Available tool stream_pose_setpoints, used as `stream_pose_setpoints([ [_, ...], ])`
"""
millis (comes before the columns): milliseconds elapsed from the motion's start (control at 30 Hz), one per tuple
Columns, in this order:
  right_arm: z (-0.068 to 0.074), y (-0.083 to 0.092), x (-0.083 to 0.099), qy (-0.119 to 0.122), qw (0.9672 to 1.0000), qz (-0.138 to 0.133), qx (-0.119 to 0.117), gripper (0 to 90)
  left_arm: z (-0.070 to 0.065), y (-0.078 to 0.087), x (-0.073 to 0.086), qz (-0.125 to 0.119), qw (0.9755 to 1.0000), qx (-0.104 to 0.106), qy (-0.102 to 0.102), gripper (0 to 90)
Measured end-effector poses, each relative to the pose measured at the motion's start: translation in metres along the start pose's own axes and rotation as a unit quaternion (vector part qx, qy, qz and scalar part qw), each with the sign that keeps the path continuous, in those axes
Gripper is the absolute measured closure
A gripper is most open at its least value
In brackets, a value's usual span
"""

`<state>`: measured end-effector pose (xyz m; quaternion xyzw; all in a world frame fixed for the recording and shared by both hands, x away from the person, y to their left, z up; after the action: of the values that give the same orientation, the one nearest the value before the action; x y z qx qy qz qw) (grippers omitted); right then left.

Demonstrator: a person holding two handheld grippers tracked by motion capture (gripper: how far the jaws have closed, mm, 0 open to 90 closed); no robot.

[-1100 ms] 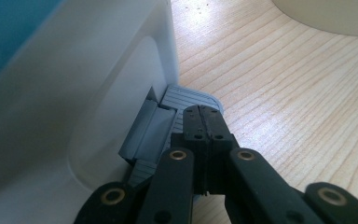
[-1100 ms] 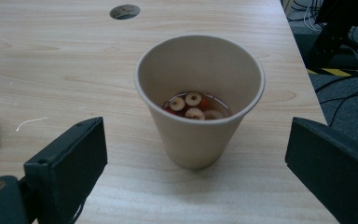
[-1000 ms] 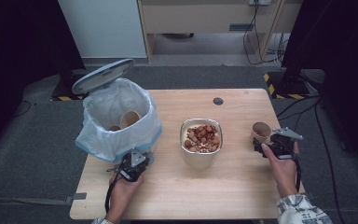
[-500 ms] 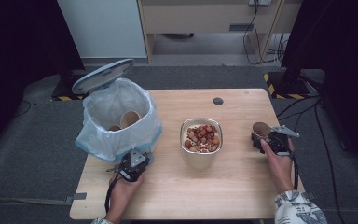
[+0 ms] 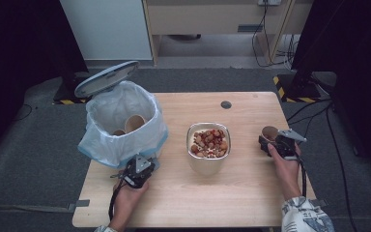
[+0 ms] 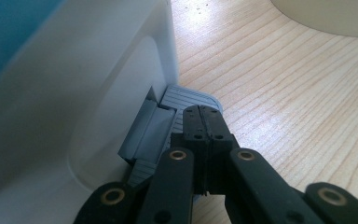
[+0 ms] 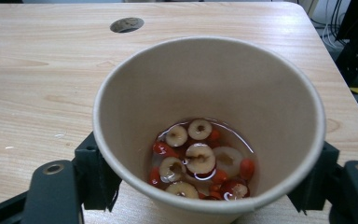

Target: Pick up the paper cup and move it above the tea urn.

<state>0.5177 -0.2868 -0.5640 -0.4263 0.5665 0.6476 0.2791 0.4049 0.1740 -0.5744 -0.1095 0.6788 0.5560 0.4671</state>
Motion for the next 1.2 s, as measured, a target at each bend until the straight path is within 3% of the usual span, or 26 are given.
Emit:
stream_pose_setpoints([
  [300, 0.003, 0.009, -0.009, 0.031, 0.9993, -0.017, -0.013, 28.8, 0.0, 0.0, 0.0, 0.0, 1.0, 0.0, 0.001, 89.1],
  [433, 0.008, 0.018, -0.019, 0.059, 0.9978, -0.021, -0.024, 29.2, 0.0, 0.0, 0.0, -0.001, 1.0, 0.0, 0.001, 89.1],
  [567, 0.011, 0.026, -0.035, 0.068, 0.9967, -0.026, -0.037, 29.3, 0.0, 0.0, 0.0, -0.001, 1.0, 0.001, 0.002, 89.1],
  [667, 0.012, 0.031, -0.046, 0.082, 0.9952, -0.025, -0.047, 29.3, 0.0, 0.0, 0.0, -0.001, 1.0, 0.001, 0.002, 89.1],
  [900, 0.015, 0.04, -0.066, 0.088, 0.9926, -0.022, -0.081, 29.5, -0.001, 0.0, 0.0, -0.001, 1.0, 0.001, 0.001, 89.1],
  [1200, 0.018, 0.05, -0.086, 0.116, 0.9879, -0.012, -0.102, 29.5, -0.001, 0.0, 0.0, -0.001, 1.0, 0.001, 0.001, 89.1],
])
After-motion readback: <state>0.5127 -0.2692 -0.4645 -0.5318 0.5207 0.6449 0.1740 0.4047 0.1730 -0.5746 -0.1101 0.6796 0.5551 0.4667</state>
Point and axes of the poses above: each handheld gripper's, and its own axes: y roughly backward along the jaws, x roughly out of its underside, z roughly to its left, the point moved 8 cm from there along -y, roughly forward along the jaws, and after that the axes turned 5 degrees about y, right-handed, at the moved point
